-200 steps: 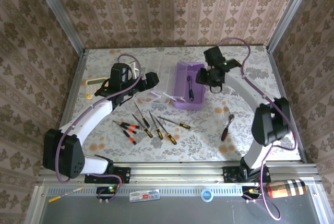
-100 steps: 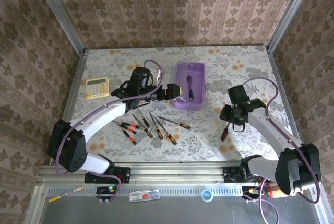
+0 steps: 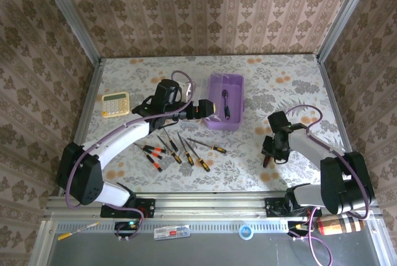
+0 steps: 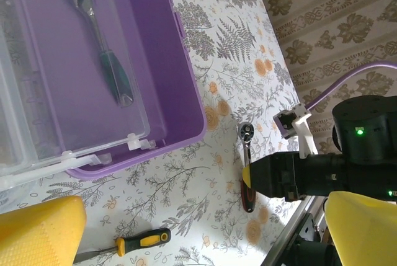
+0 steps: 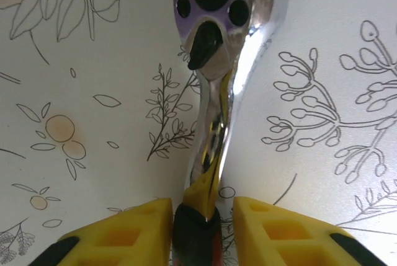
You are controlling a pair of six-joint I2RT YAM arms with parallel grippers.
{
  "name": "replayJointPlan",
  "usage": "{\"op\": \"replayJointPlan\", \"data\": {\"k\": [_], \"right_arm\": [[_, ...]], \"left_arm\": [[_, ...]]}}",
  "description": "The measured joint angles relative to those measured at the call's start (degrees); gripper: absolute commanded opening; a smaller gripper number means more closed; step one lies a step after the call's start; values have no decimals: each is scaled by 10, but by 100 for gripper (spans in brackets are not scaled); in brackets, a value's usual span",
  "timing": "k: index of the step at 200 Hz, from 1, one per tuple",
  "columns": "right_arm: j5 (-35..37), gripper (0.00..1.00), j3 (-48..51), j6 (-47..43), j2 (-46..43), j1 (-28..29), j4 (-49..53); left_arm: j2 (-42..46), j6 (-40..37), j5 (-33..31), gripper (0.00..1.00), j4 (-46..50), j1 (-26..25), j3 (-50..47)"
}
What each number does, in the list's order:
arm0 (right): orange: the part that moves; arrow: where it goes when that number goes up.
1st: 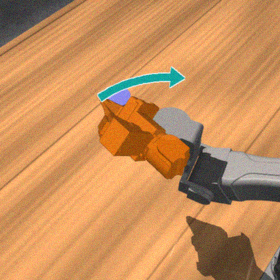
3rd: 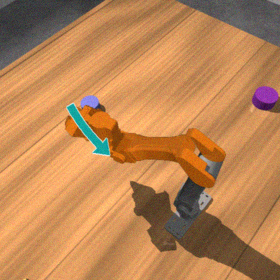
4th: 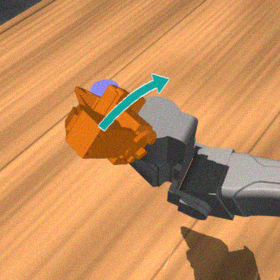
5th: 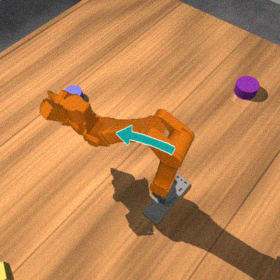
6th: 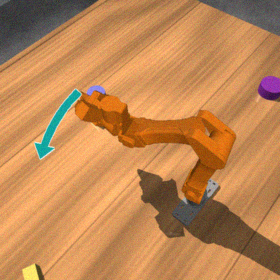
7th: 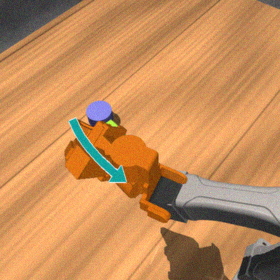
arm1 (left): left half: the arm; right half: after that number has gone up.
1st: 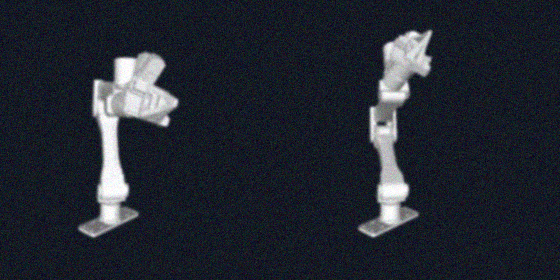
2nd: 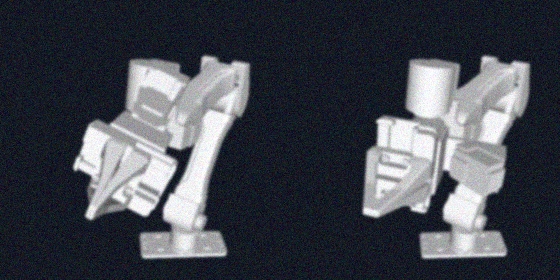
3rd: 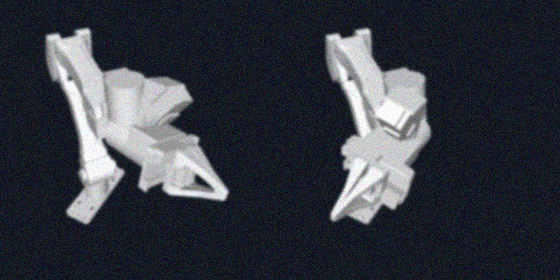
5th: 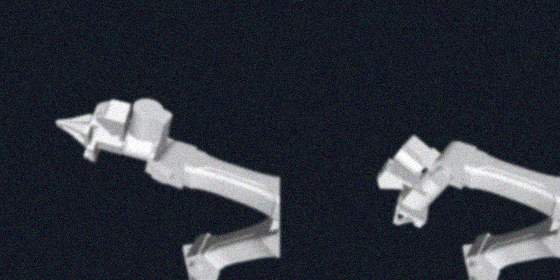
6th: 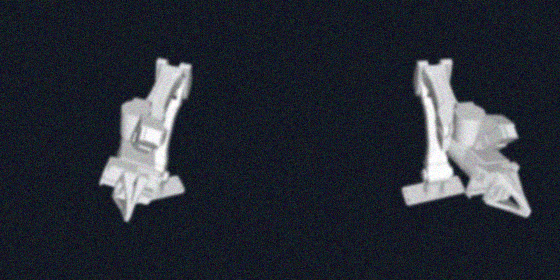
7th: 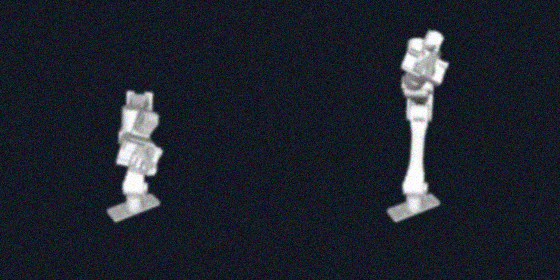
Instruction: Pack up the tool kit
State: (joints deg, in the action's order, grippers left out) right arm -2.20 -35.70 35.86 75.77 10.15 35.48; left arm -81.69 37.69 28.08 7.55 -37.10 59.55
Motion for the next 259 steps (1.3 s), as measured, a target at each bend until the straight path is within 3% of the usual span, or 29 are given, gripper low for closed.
{"op": "replayJointPlan", "data": {"k": [30, 86, 163, 218, 259], "right_arm": [[-9, 29, 0, 2, 6, 0, -11], [-15, 13, -3, -9, 9, 0, -10], [-15, 10, -21, -15, -14, 0, 9], [-12, 10, -87, -25, -23, 8, 32], [13, 10, -207, -40, 24, 57, 52]], "left_arm": [[0, 0, 0, 100, 1, 0, 0], [0, -5, -8, 100, 6, 0, 2], [0, -12, -15, 100, 7, 0, 3], [1, -16, -23, 100, 10, 11, 7], [5, -18, -40, 100, 29, 39, 9]]}}
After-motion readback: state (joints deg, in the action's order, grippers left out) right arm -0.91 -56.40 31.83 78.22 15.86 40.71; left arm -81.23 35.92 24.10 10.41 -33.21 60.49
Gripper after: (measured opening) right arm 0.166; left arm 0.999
